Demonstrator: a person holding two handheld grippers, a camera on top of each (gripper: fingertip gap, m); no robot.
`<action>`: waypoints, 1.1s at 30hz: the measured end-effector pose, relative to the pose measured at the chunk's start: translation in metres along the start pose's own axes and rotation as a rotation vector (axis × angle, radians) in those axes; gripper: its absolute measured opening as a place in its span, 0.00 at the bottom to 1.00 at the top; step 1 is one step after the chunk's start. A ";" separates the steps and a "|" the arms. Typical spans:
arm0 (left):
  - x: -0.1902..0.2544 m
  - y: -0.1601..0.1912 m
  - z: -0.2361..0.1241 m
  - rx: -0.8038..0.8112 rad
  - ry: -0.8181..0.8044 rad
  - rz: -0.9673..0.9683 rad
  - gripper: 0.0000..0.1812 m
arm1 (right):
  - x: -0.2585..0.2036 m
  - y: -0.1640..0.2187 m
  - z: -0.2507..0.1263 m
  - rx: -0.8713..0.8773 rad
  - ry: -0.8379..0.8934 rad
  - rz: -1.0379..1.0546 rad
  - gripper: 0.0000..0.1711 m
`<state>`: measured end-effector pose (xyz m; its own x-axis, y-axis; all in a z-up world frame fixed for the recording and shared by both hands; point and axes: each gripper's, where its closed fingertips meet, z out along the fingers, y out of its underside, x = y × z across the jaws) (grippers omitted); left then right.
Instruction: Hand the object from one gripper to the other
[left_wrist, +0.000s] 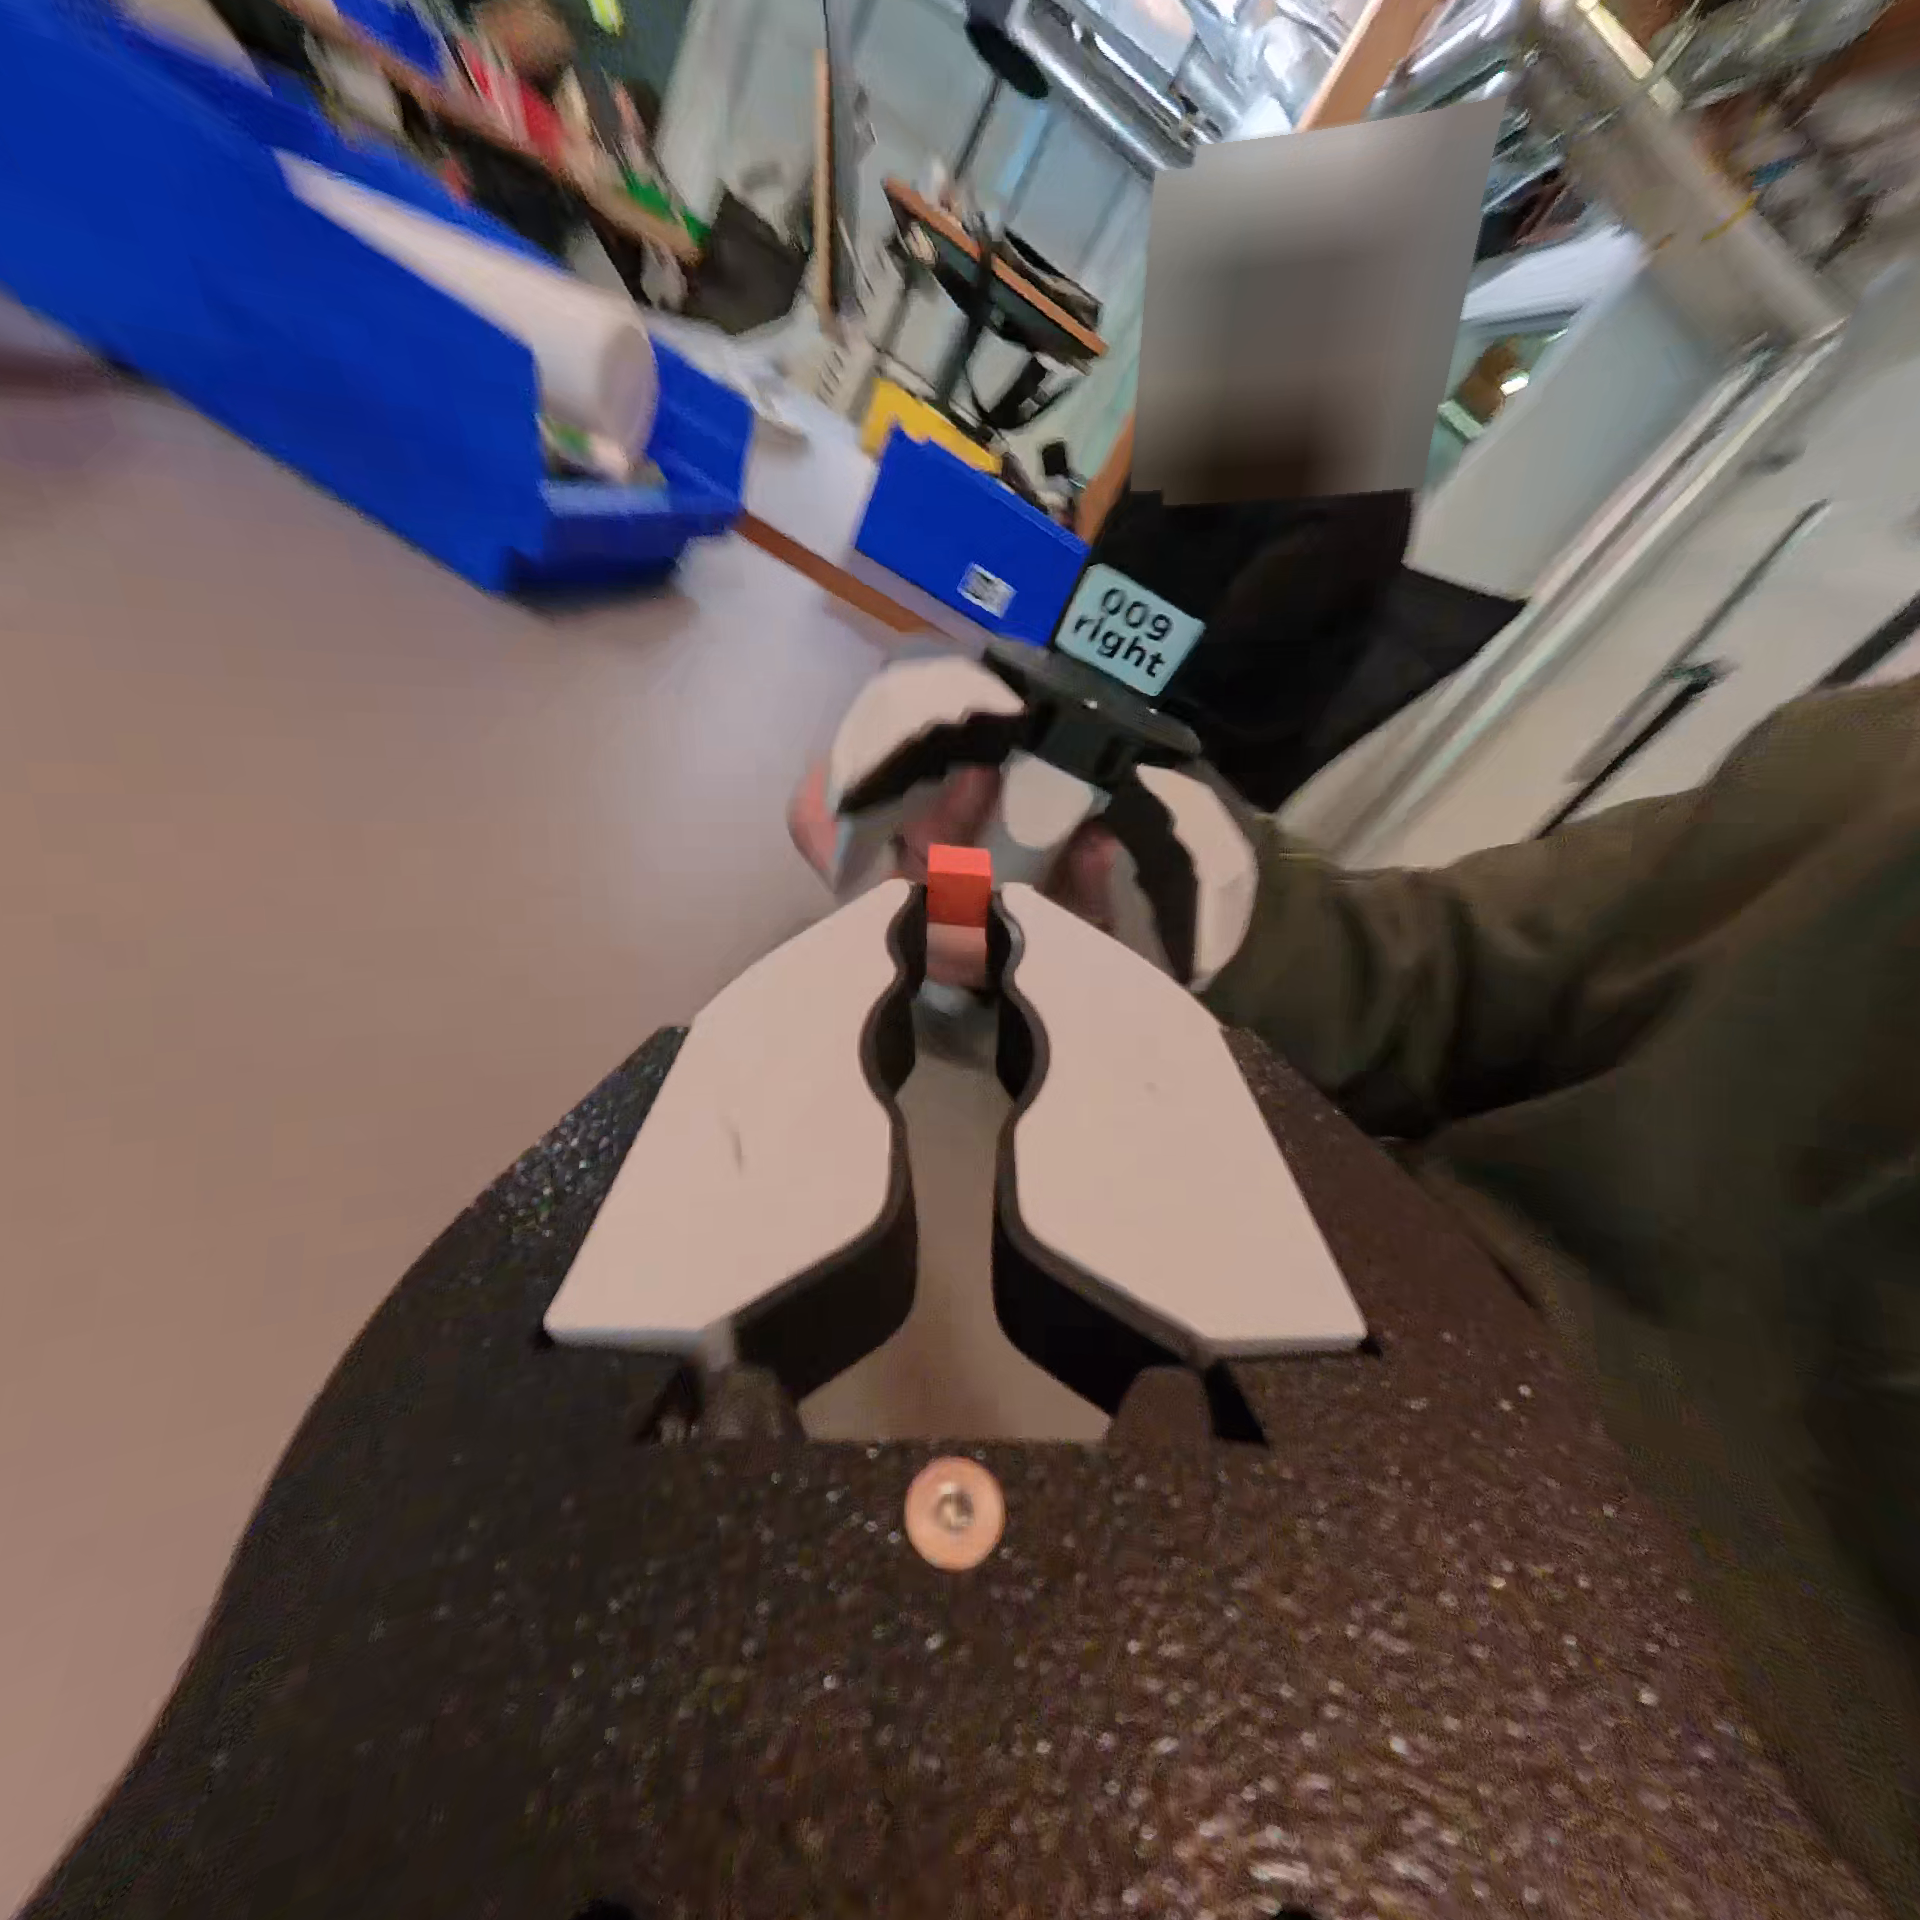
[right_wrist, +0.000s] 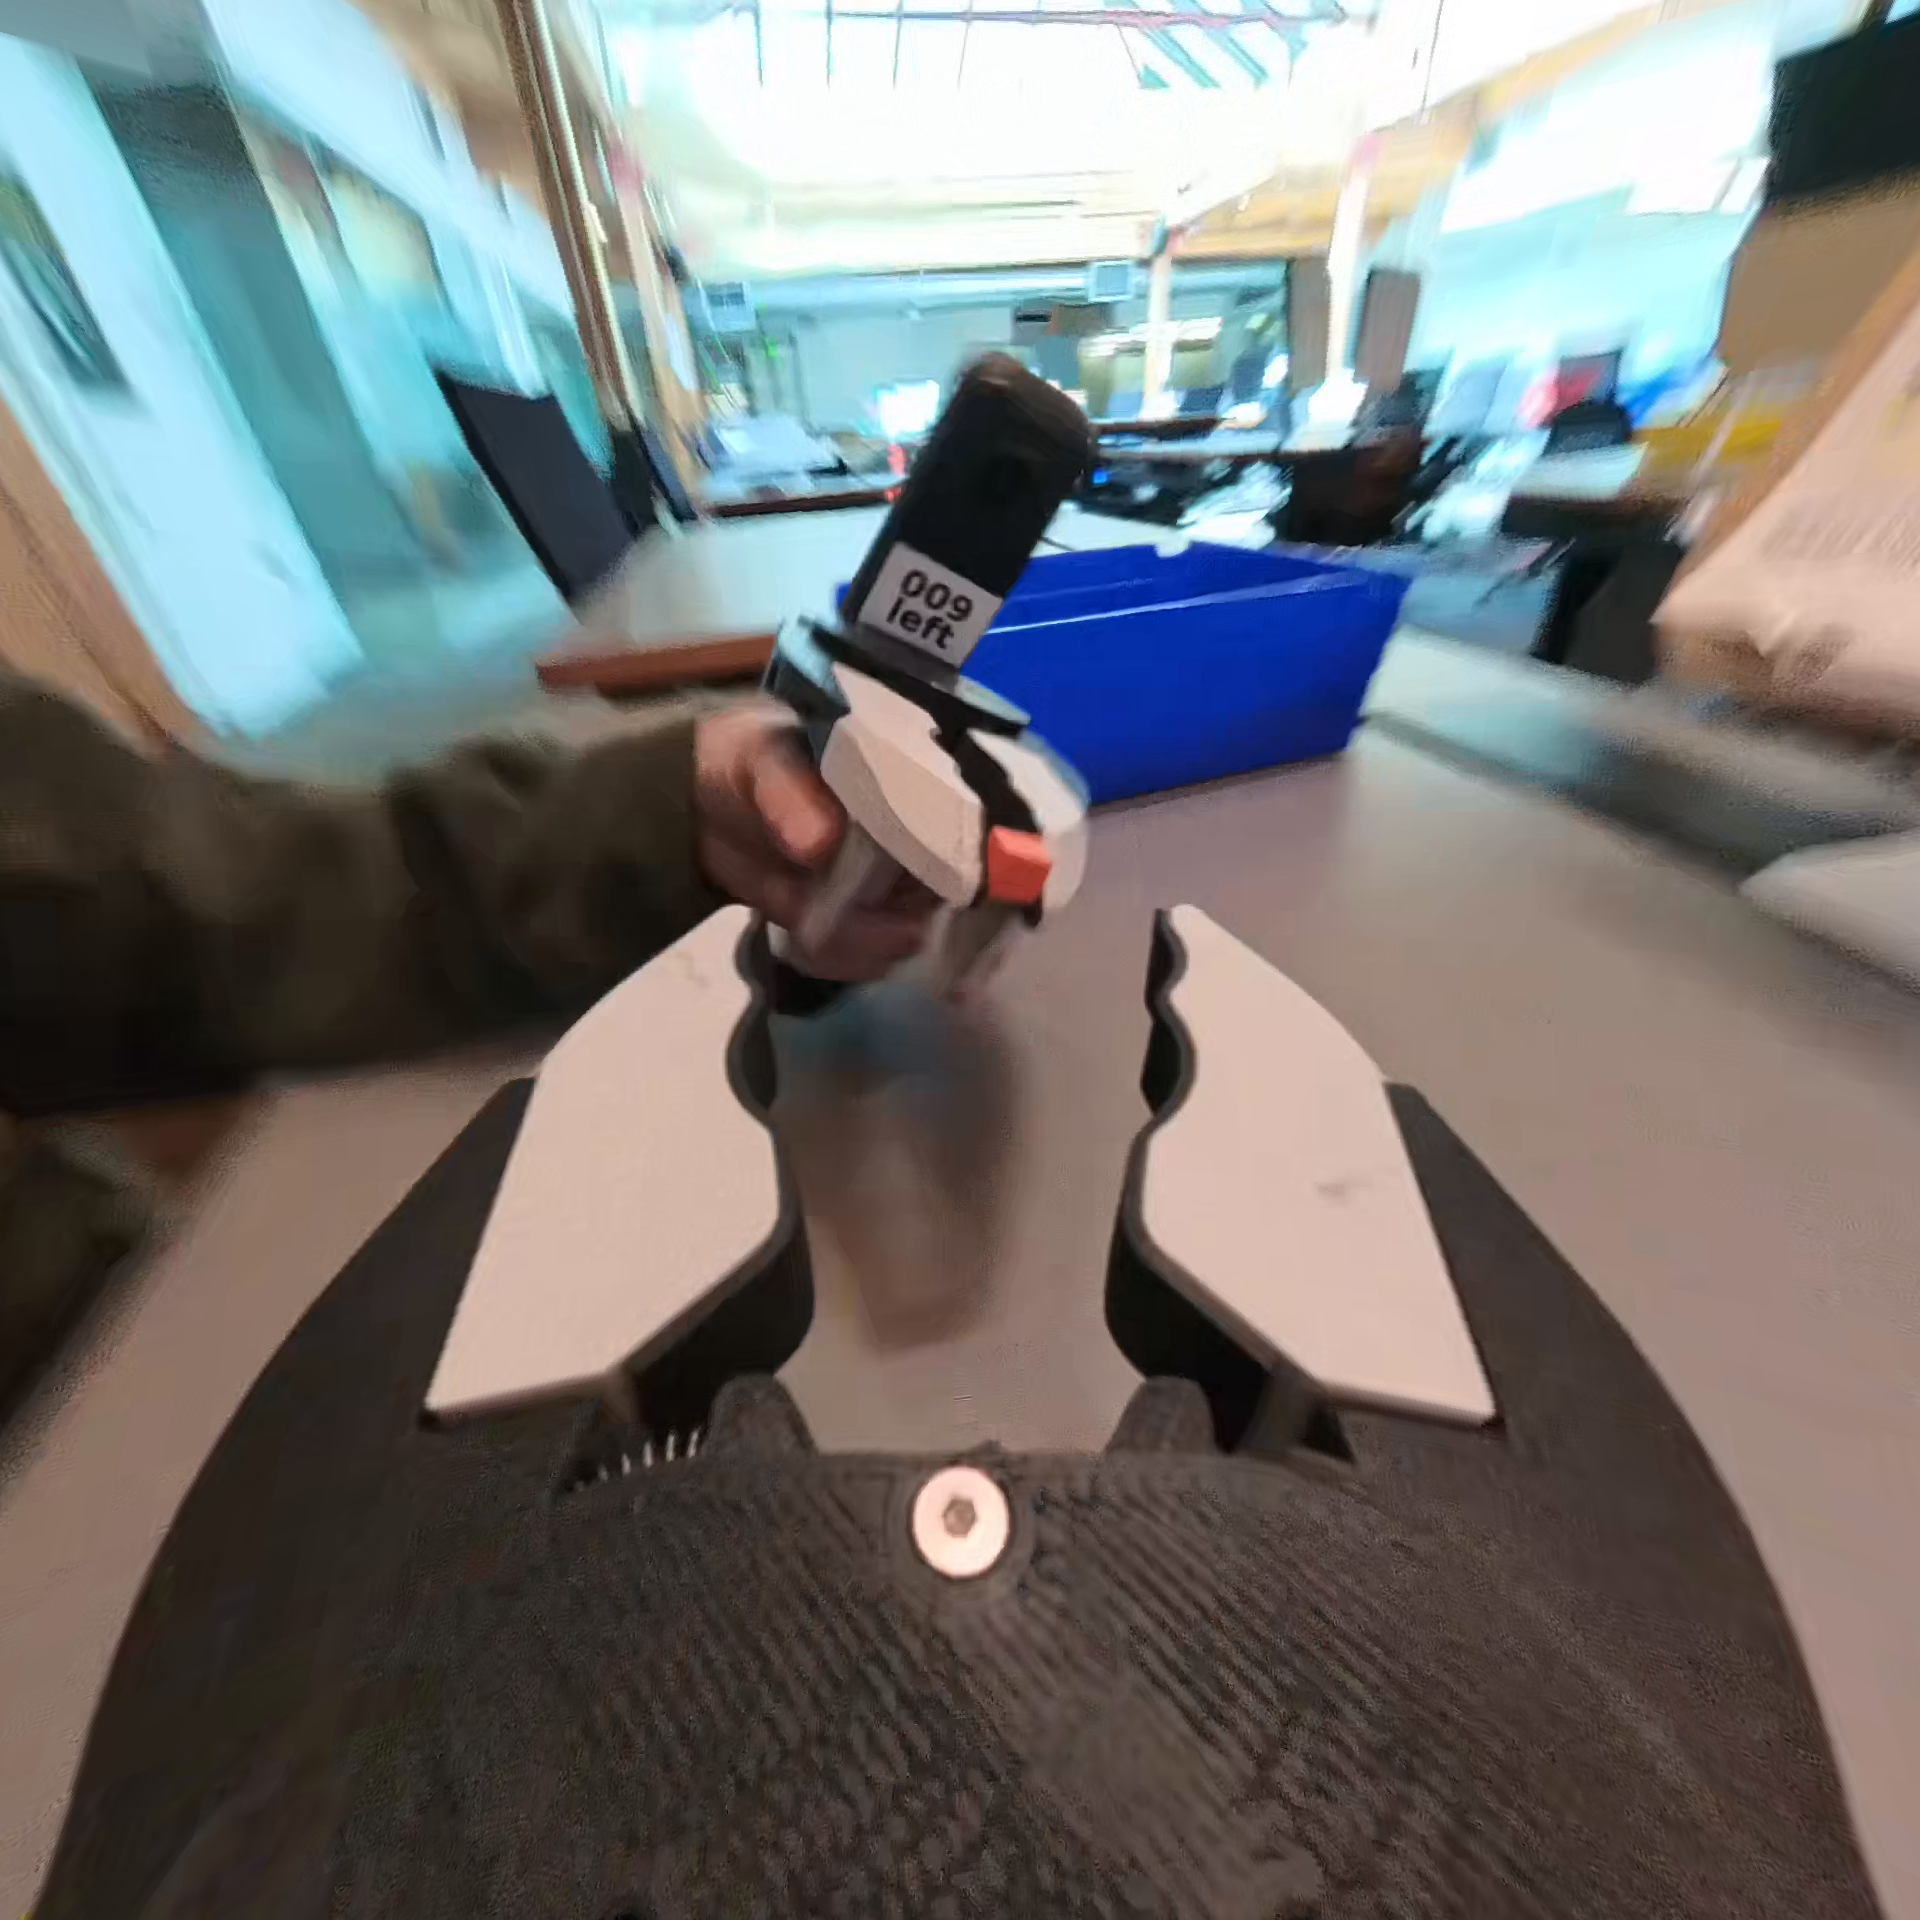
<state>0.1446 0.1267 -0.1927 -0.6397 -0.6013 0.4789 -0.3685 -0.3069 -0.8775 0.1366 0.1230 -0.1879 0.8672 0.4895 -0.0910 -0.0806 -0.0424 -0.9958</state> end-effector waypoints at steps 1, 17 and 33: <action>0.000 -0.005 -0.002 0.022 -0.031 0.104 0.06 | 0.000 0.000 0.001 0.015 -0.058 0.201 0.45; 0.020 0.007 0.011 -0.095 -0.110 0.824 0.06 | -0.017 -0.004 0.004 0.167 -0.478 1.130 0.16; 0.007 0.009 0.012 -0.137 -0.191 0.696 0.13 | -0.006 0.009 0.000 0.019 -0.268 0.692 0.06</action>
<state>0.1452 0.1109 -0.1974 -0.6319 -0.7455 -0.2118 -0.0089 0.2803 -0.9599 0.1307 0.1200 -0.1963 0.4656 0.5519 -0.6918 -0.5758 -0.4047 -0.7104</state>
